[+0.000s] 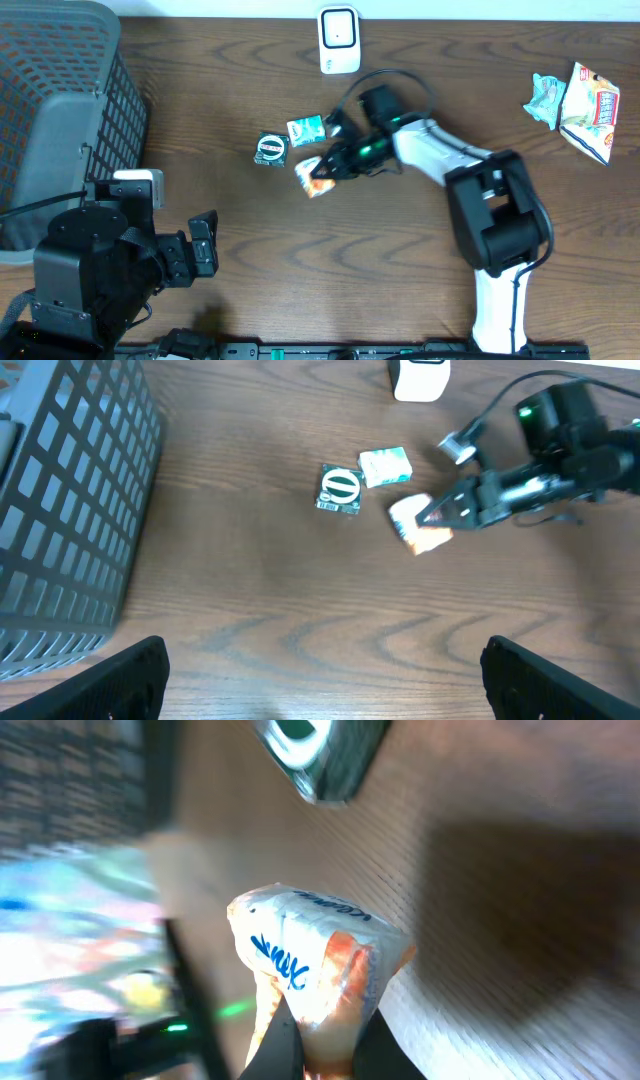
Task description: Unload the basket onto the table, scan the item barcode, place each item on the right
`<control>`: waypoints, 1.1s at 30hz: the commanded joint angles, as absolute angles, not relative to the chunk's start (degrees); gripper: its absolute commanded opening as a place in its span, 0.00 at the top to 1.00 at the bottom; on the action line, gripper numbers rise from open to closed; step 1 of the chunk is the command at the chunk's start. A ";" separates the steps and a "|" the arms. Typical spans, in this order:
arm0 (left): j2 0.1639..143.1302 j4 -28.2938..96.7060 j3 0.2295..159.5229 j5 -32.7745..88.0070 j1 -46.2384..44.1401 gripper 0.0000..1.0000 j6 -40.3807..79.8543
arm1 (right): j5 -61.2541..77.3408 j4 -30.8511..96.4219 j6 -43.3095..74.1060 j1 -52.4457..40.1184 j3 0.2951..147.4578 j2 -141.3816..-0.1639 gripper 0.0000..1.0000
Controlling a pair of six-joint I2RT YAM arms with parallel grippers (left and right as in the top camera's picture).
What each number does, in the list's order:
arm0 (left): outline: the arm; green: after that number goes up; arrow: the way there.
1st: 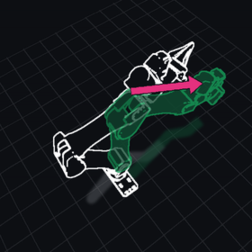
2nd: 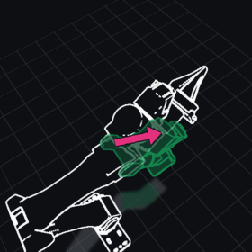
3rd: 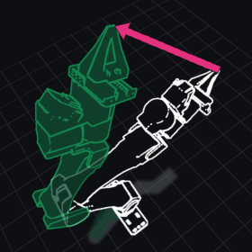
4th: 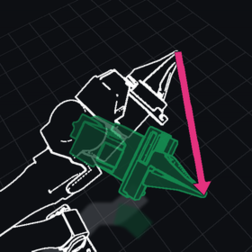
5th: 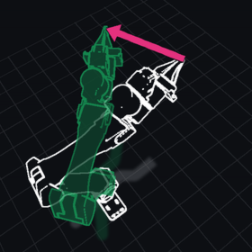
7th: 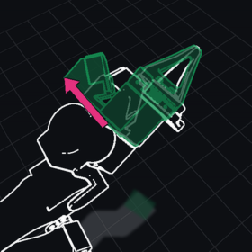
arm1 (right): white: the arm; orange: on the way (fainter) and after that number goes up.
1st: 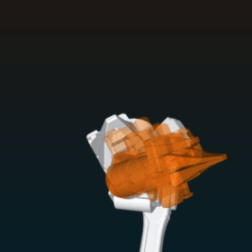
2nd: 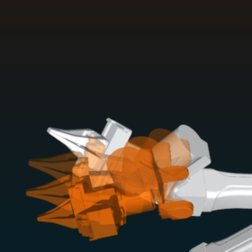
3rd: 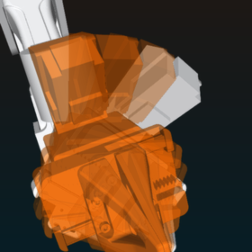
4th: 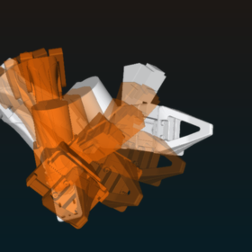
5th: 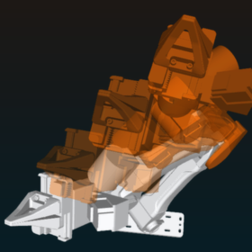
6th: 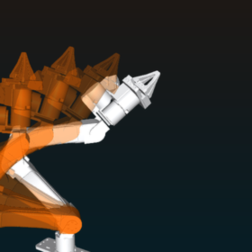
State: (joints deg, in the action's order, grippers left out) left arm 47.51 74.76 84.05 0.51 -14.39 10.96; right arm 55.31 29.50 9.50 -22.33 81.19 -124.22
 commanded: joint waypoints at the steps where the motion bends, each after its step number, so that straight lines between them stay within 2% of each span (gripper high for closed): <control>1: 47.46 74.81 84.58 0.43 -14.20 0.02 11.68 | 76.09 29.32 8.45 -17.30 80.86 -122.43 0.99; 6: 47.46 74.81 84.58 0.43 -14.20 0.02 11.68 | 89.45 29.28 1.72 -11.33 80.86 -122.43 0.99; 18: 47.46 74.81 84.58 0.43 -14.20 0.02 11.68 | 89.52 29.61 4.23 -6.98 80.86 -119.87 0.99; 33: 47.46 74.81 84.58 0.40 -14.20 0.02 11.68 | 89.49 28.75 5.08 -4.43 80.86 -103.83 0.99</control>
State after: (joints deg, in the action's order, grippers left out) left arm 47.51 74.76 84.05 0.51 -14.39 10.96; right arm 87.83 28.93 4.99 -4.58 80.97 -105.89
